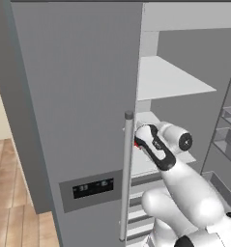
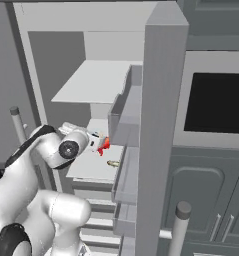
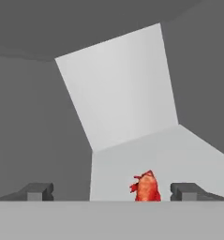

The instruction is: Place the fish on the counter behind the older fish on the same shelf of the fridge to maintain FIFO order. Close the fridge door when finished.

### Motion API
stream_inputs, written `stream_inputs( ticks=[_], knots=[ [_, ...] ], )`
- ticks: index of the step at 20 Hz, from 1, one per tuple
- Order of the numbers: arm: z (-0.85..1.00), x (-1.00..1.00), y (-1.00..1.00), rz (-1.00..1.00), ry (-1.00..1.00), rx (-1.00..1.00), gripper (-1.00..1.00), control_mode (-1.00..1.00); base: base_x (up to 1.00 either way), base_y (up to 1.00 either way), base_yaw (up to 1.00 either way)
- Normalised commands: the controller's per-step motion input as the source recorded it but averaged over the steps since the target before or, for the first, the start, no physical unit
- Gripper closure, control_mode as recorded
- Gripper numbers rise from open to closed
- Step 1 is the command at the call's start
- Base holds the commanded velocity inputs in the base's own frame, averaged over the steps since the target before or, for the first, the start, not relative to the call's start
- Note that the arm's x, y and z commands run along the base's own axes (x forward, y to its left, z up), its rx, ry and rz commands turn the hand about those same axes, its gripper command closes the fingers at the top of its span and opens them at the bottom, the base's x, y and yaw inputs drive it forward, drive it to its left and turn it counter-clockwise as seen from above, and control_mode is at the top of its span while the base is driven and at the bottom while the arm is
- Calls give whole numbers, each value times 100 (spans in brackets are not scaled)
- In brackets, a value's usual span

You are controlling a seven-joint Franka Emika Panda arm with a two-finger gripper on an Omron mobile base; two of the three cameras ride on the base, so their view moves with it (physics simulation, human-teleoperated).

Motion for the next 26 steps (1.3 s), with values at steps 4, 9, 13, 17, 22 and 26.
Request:
stream_inputs(
  ticks=[4,9,13,17,22,26],
  knots=[
    [62,-53,-17,0,1,-1,-100,-100,0,0,0],
    [19,-78,-37,0,1,0,-100,-100,0,0,0],
    [-1,-95,-40,0,3,0,-100,-100,0,0,0],
    [-11,-100,-20,-1,0,0,-100,-100,0,0,0],
    [-7,-100,-1,-3,0,0,-100,-100,0,0,0],
    [-39,-98,13,-2,1,-3,-100,-100,0,0,0]
  ],
)
